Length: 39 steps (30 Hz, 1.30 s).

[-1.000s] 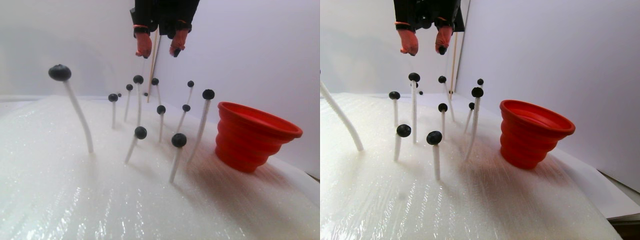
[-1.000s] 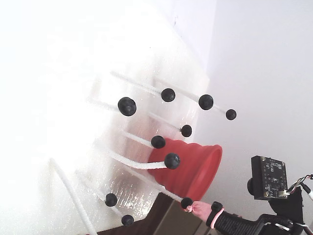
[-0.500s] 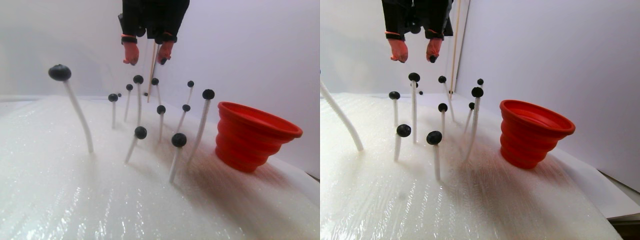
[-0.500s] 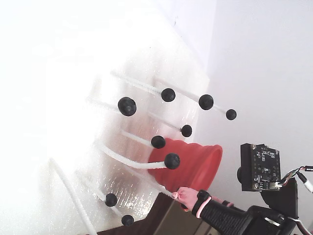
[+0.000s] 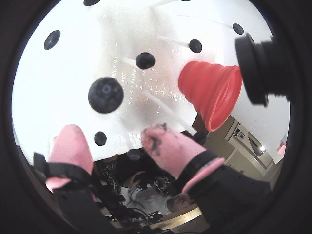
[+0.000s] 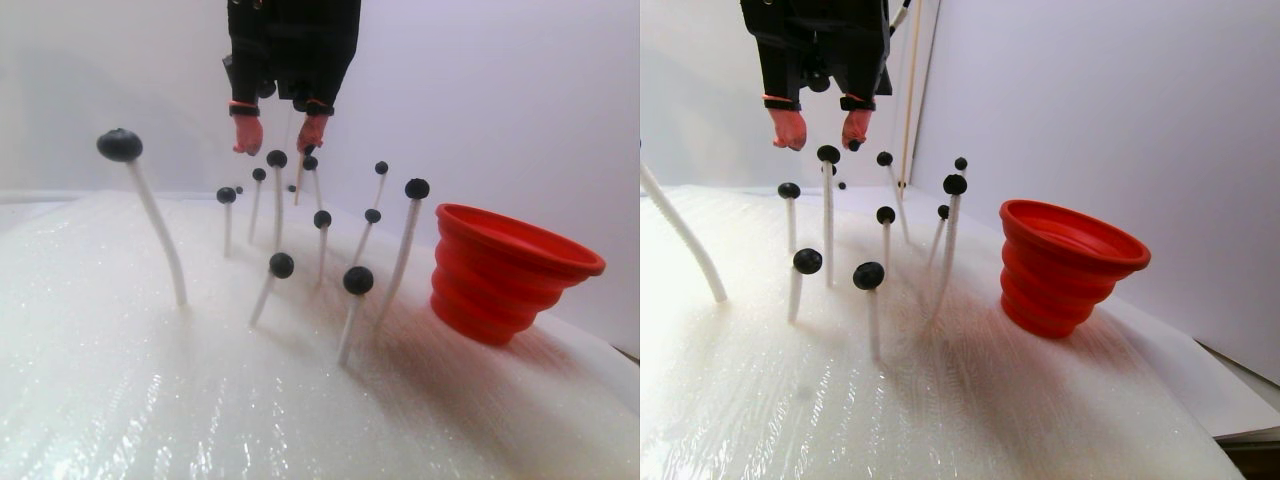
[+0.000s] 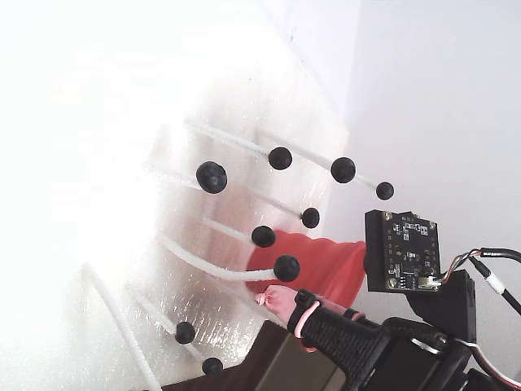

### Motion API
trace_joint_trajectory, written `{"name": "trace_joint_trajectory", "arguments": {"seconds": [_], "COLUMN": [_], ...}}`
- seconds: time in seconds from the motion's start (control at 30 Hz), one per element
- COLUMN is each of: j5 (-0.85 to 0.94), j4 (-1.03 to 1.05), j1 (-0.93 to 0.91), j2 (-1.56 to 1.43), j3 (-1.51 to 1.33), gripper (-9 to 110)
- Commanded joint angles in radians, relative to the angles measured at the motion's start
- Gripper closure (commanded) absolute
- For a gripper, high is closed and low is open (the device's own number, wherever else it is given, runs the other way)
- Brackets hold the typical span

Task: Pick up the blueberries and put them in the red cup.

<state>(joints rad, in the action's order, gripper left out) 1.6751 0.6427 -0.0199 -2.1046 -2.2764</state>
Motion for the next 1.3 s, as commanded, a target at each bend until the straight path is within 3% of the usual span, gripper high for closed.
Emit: {"name": "trace_joint_trajectory", "arguments": {"seconds": [0.0, 1.27], "j5": [0.009, 0.054], "j4": [-0.015, -0.129], "j1": [0.005, 0.000], "j2": [-0.005, 0.067], "j3": [0.064, 0.066], "gripper": [78, 86]}}
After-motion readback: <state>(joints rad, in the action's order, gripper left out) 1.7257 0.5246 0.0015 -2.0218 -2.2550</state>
